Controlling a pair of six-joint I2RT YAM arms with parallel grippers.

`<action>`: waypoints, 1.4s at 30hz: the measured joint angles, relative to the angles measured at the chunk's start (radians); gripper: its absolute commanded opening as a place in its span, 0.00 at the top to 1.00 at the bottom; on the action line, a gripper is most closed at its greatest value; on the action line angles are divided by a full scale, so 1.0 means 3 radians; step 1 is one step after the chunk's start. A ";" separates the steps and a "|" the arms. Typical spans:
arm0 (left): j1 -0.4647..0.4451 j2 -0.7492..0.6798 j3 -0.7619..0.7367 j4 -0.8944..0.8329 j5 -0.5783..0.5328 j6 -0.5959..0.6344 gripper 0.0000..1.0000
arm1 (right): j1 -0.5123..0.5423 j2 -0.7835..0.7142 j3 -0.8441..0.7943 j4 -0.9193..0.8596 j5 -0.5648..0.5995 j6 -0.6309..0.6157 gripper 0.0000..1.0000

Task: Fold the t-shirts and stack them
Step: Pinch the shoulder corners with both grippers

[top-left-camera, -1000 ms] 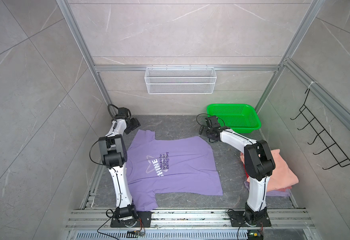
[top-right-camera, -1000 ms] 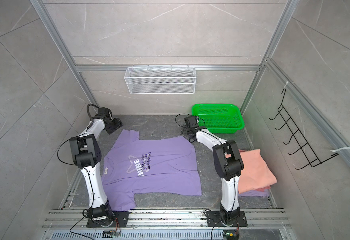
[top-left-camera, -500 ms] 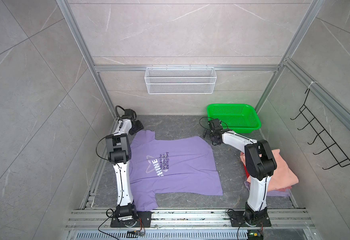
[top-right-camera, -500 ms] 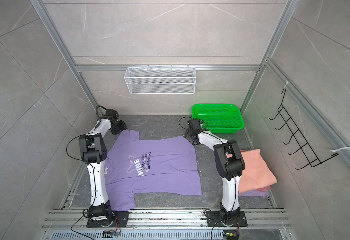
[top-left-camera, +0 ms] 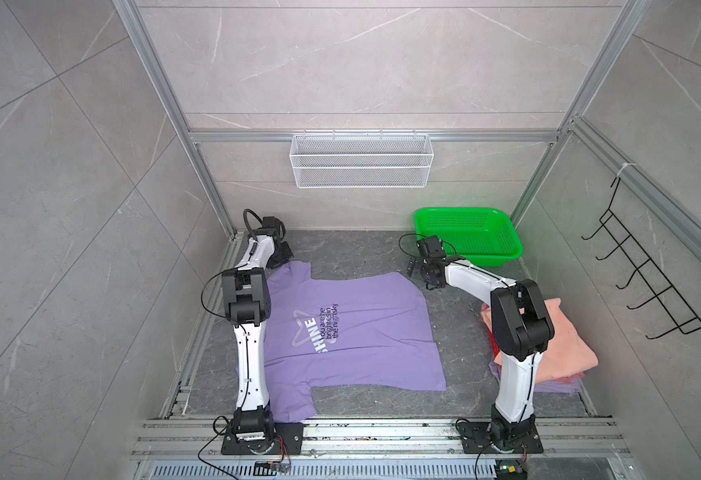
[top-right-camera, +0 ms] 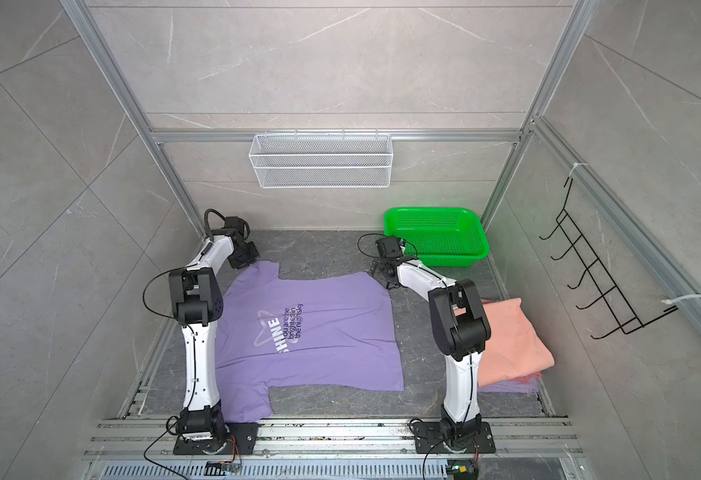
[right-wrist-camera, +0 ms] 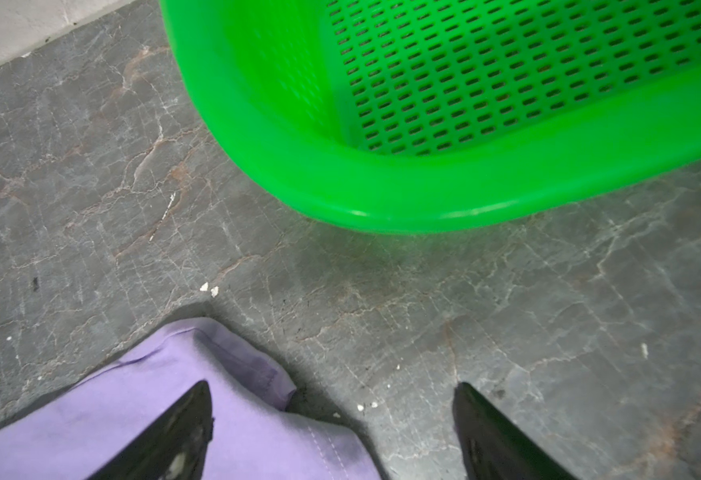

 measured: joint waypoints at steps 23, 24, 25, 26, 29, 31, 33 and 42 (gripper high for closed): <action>0.0116 -0.0257 -0.0468 0.0228 0.0022 -0.0020 1.00 | 0.0203 0.0563 0.0417 -0.0072 -0.0259 -0.0090 0.27; 0.0121 -0.0268 -0.0487 0.0239 0.0039 -0.0020 1.00 | 0.0197 0.0589 0.0453 -0.0071 -0.0264 -0.0107 0.29; 0.0125 -0.0280 -0.0505 0.0248 0.0066 -0.0020 1.00 | 0.0193 0.0621 0.0500 -0.0088 -0.0264 -0.0125 0.32; 0.0126 -0.0287 -0.0520 0.0254 0.0071 -0.0020 1.00 | 0.0189 0.0664 0.0557 -0.0098 -0.0262 -0.0145 0.37; 0.0128 -0.0309 -0.0543 0.0256 0.0086 -0.0019 1.00 | 0.0186 0.0786 0.0735 -0.0099 -0.0251 -0.0197 0.74; 0.0131 -0.0319 -0.0543 0.0259 0.0093 -0.0018 1.00 | 0.0186 0.0821 0.0764 -0.0100 -0.0237 -0.0249 0.87; 0.0132 -0.0334 -0.0544 0.0263 0.0094 -0.0017 1.00 | 0.0186 0.0821 0.0763 -0.0090 -0.0212 -0.0268 0.94; 0.0160 -0.0671 -0.0688 0.0290 0.0153 0.0074 1.00 | 0.0186 0.0674 0.0628 0.0114 -0.0139 -0.0495 1.00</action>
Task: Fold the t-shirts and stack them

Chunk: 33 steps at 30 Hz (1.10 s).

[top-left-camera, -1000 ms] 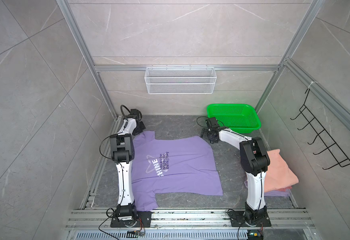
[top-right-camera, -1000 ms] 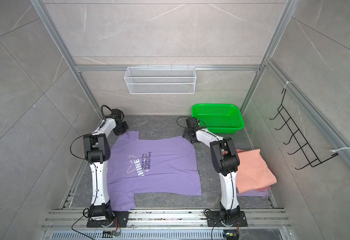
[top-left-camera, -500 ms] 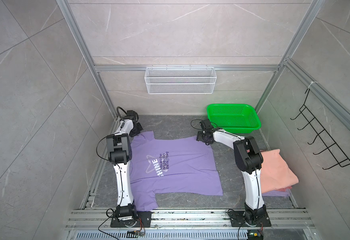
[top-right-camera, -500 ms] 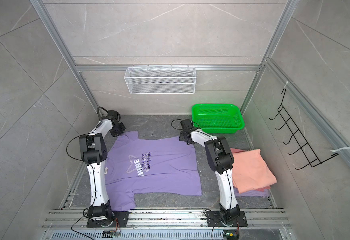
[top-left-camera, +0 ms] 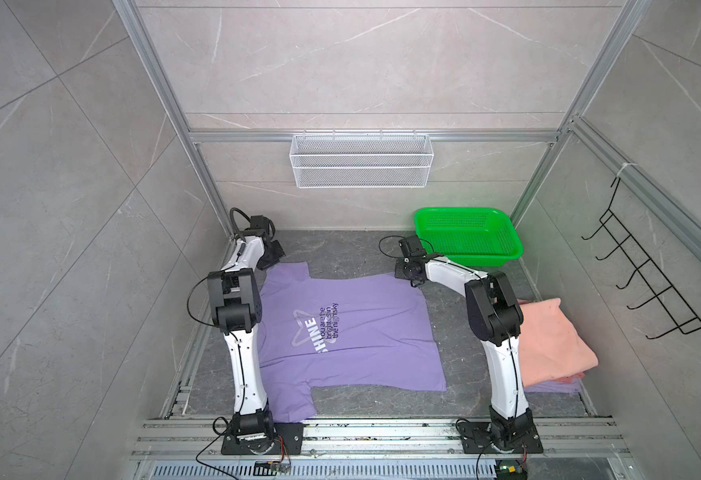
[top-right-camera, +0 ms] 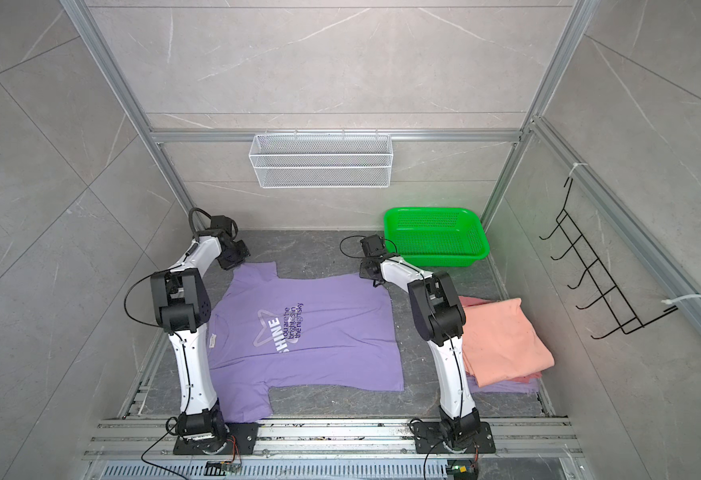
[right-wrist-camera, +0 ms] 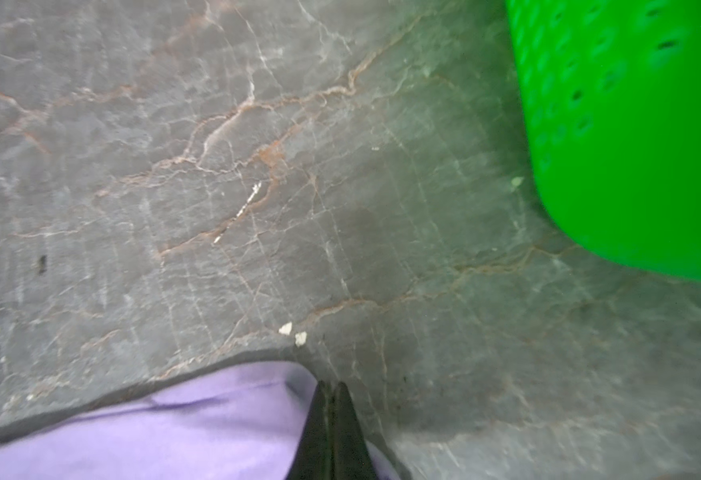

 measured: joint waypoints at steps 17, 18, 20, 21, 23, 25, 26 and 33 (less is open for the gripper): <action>0.0117 -0.0693 -0.0558 0.0355 0.0247 0.0159 1.00 | 0.0000 -0.0582 -0.0197 0.0285 -0.0062 -0.0242 0.64; 0.0117 -0.0693 -0.0565 0.0355 0.0271 0.0160 1.00 | 0.0000 -0.0486 -0.0112 0.0271 -0.0106 -0.0256 0.61; 0.0117 -0.0692 -0.0567 0.0359 0.0295 0.0161 1.00 | 0.0000 -0.0292 0.0069 0.0249 -0.0195 -0.0272 0.55; 0.0116 -0.0692 -0.0567 0.0369 0.0300 0.0163 1.00 | 0.0000 -0.0191 0.0159 0.0233 -0.0234 -0.0287 0.53; 0.0116 -0.0692 -0.0567 0.0384 0.0306 0.0172 1.00 | 0.0000 0.0005 0.0354 0.0148 -0.0328 -0.0329 0.51; 0.0116 -0.0692 -0.0568 0.0392 0.0324 0.0177 1.00 | 0.0000 0.0169 0.0549 0.0038 -0.0390 -0.0371 0.50; 0.0116 -0.0692 -0.0568 0.0393 0.0329 0.0183 1.00 | 0.0000 0.0248 0.0638 -0.0013 -0.0417 -0.0403 0.50; 0.0116 -0.0689 -0.0567 0.0394 0.0355 0.0200 1.00 | 0.0000 0.0586 0.1123 -0.0430 -0.0515 -0.0567 0.52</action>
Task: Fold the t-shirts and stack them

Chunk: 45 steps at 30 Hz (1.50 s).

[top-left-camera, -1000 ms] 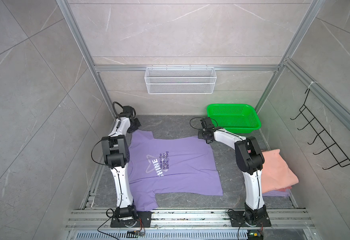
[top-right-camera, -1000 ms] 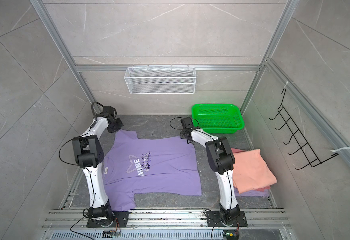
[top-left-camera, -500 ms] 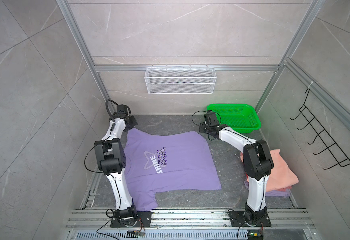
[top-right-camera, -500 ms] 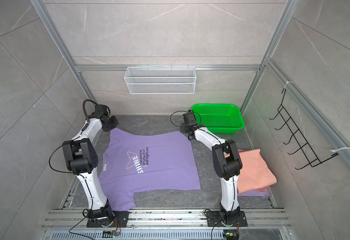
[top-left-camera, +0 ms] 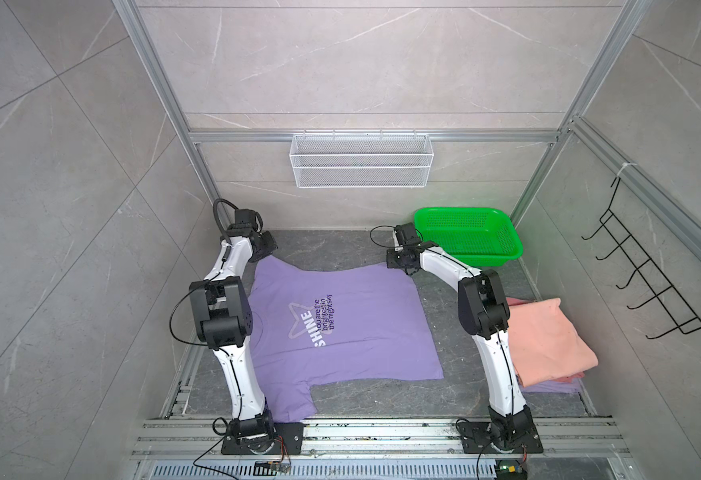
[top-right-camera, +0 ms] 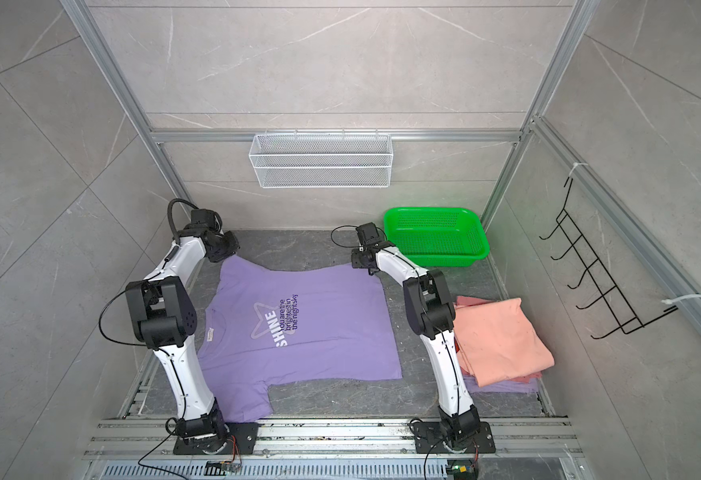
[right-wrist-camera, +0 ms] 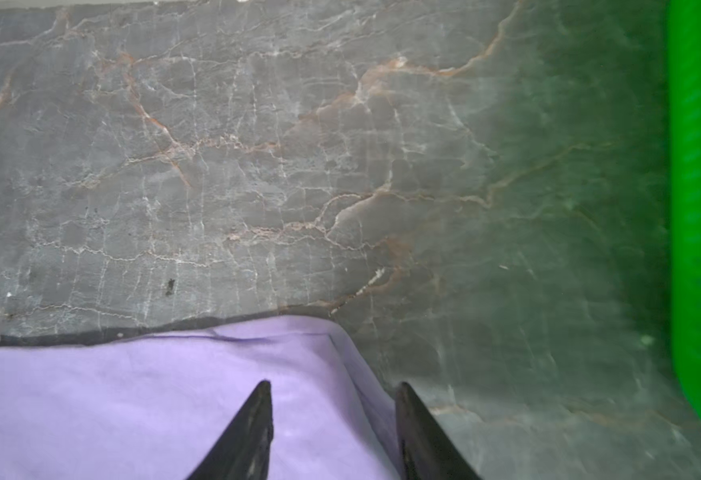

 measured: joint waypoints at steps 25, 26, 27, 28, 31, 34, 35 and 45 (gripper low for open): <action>0.0000 0.0010 -0.0003 0.0000 0.0001 0.0043 1.00 | 0.0027 -0.0042 -0.0197 -0.0048 0.0108 -0.0109 1.00; 0.0000 0.0006 -0.0020 0.0022 0.0001 0.0050 1.00 | 0.0028 -0.0126 -0.0290 -0.0005 0.0126 -0.0112 1.00; 0.0000 -0.0001 -0.0050 0.0043 -0.0003 0.0053 1.00 | 0.0029 -0.0231 -0.0392 0.0042 0.0148 -0.0122 1.00; 0.0001 -0.0013 -0.0092 0.0065 -0.0005 0.0061 1.00 | 0.0032 -0.0312 -0.0467 0.0083 0.0160 -0.0127 1.00; 0.0001 -0.0121 -0.0322 0.0114 -0.0015 0.0075 1.00 | 0.0045 -0.0637 -0.0727 0.0217 0.0196 -0.0178 1.00; 0.0001 -0.0310 -0.0587 0.0126 -0.0051 0.0085 1.00 | 0.0065 -0.0921 -0.0966 0.0342 0.0229 -0.0238 1.00; 0.0001 -0.0389 -0.0668 0.0130 -0.0075 0.0086 1.00 | 0.0070 -0.1003 -0.1052 0.0381 0.0239 -0.0261 1.00; 0.0001 -0.1437 -0.1691 0.0345 -0.0228 -0.0009 1.00 | 0.0088 -0.1428 -0.2017 0.0683 0.0320 -0.0392 1.00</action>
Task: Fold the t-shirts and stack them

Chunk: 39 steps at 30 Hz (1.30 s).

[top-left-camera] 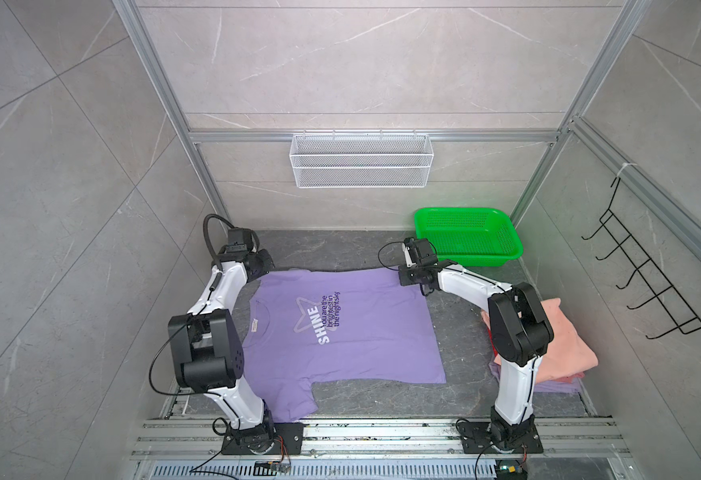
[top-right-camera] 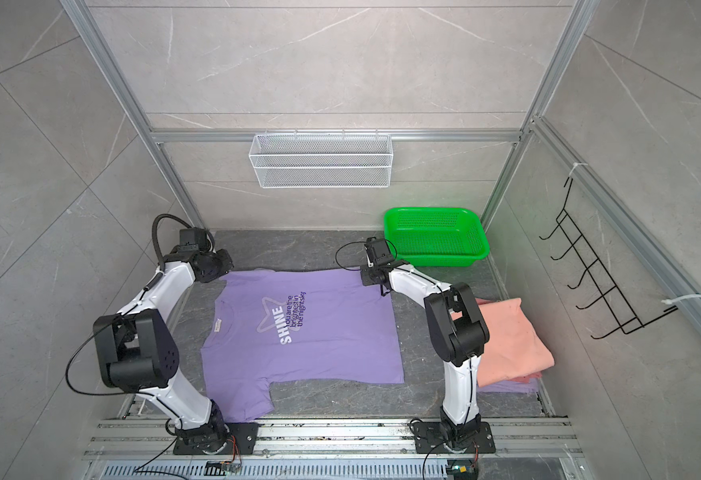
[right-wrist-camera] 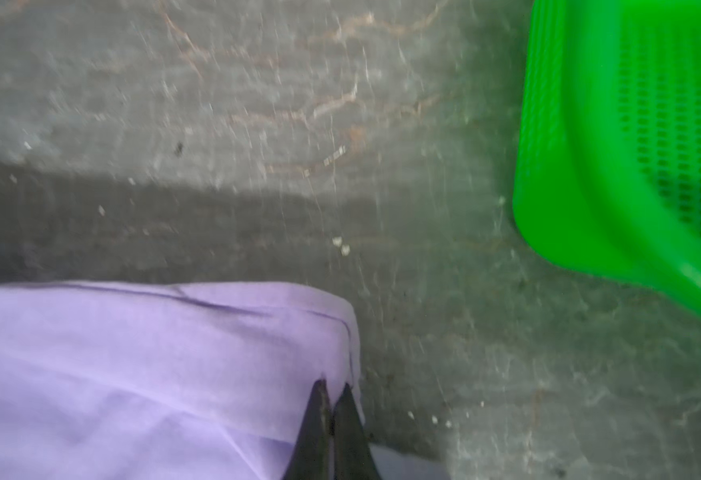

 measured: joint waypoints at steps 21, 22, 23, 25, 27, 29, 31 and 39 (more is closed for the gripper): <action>-0.0001 -0.0975 -0.1642 -0.0003 -0.0394 -0.0657 0.96 | 0.0430 -0.1431 -0.1727 0.0422 0.0426 -0.0055 0.48; -0.0001 -0.1063 -0.1723 -0.0003 -0.0397 -0.0699 0.95 | 0.0492 -0.1654 -0.1879 0.0425 0.0492 -0.0005 0.41; -0.0003 -0.1127 -0.1787 -0.0003 -0.0398 -0.0735 0.95 | 0.0519 -0.1821 -0.1976 0.0431 0.0534 0.0043 0.39; -0.0003 -0.1199 -0.1876 -0.0008 -0.0403 -0.0785 0.95 | 0.0529 -0.2079 -0.2084 0.0430 0.0609 0.0170 0.37; -0.0003 -0.1195 -0.1905 -0.0013 -0.0401 -0.0811 0.95 | 0.0521 -0.2168 -0.2080 0.0440 0.0668 0.0275 0.37; -0.0003 -0.1181 -0.1905 -0.0010 -0.0397 -0.0832 0.96 | 0.0520 -0.2082 -0.1996 0.0435 0.0668 0.0361 0.38; -0.0003 -0.1171 -0.1905 -0.0004 -0.0390 -0.0835 0.97 | 0.0520 -0.1881 -0.1862 0.0407 0.0657 0.0448 0.38; -0.0003 -0.1175 -0.1905 -0.0001 -0.0388 -0.0837 0.98 | 0.0520 -0.1319 -0.1439 -0.0191 0.0698 0.1366 0.36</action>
